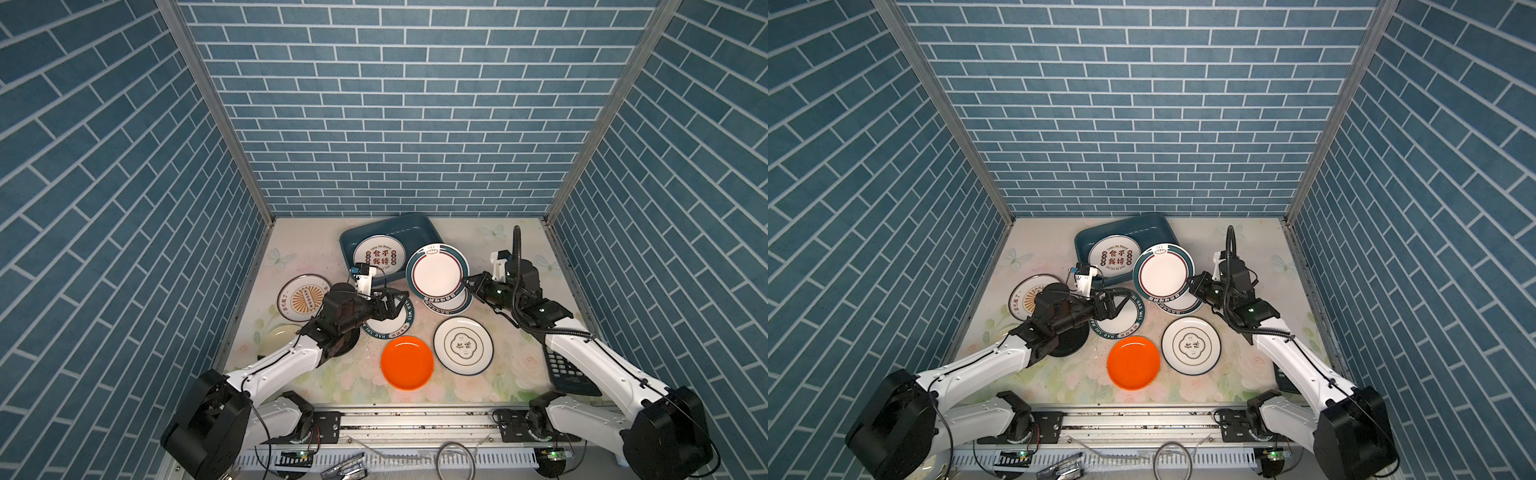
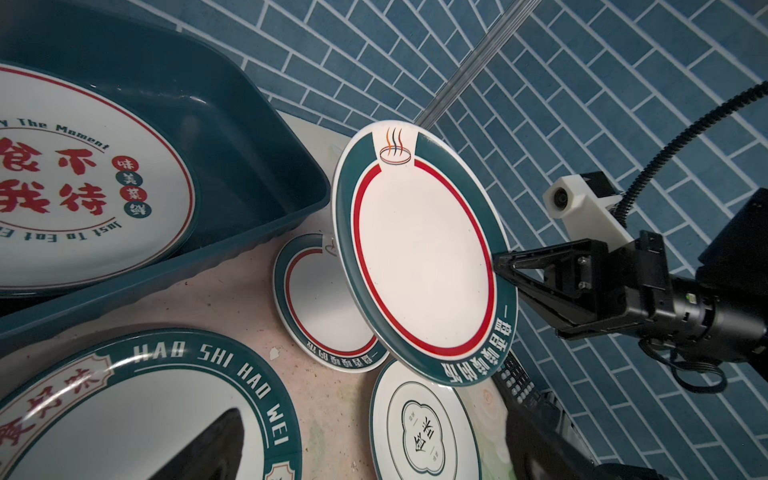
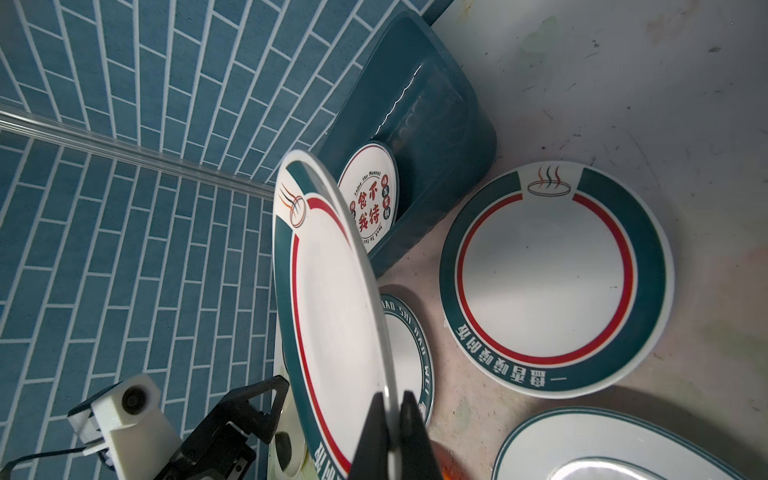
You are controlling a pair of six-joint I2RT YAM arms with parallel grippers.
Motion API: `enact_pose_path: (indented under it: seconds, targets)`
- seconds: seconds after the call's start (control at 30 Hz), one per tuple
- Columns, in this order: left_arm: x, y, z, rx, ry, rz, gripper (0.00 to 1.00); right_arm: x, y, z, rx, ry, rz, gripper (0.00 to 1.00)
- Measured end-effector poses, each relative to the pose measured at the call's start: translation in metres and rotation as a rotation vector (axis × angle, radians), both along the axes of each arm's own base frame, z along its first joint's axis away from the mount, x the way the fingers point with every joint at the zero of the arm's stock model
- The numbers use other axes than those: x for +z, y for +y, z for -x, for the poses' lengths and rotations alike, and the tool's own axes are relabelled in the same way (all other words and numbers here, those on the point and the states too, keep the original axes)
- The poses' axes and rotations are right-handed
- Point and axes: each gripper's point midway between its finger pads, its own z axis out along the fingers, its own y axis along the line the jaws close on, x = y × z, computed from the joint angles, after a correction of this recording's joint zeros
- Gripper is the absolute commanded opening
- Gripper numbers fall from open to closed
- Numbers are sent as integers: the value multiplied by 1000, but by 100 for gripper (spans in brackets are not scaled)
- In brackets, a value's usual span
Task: Place the plates into the plastic bin on the countertop
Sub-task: 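Lift the plate upright with the right gripper while the left gripper reaches it, then grip the plate rim with the left gripper and open the right gripper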
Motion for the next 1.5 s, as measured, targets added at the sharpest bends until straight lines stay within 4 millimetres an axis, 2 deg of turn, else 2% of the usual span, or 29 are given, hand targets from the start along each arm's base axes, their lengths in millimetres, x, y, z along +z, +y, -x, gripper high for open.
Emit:
enact_pose_path:
  seconds: [0.23,0.43,0.57,0.67,0.73,0.9,1.0,1.1,1.23,1.5]
  targets:
    - [-22,-3,-9,16,54,-26,100,-2,11,-2,11,-30,-49,0]
    - [-19,-7,-18,28,45,-20,99,-9,14,-3,14,-17,-55,0]
    - [-11,-10,-27,46,22,2,87,-7,16,-2,26,-21,-62,0]
    - [-13,-11,-33,61,25,20,64,-7,16,-1,33,-20,-64,0]
    - [-15,-12,-36,70,33,33,54,-7,17,0,38,-21,-66,0]
    - [-16,-17,-43,76,39,70,52,-6,17,2,49,-31,-64,0]
    - [-13,-20,-44,68,42,87,43,-11,16,5,54,-32,-61,0]
    - [-9,-21,-45,65,43,100,40,-19,15,8,55,-22,-55,0]
    - [-5,-22,-46,64,39,104,39,-24,14,9,55,-19,-53,0]
    - [2,-25,-49,59,29,113,38,-16,17,7,66,-50,-73,0]
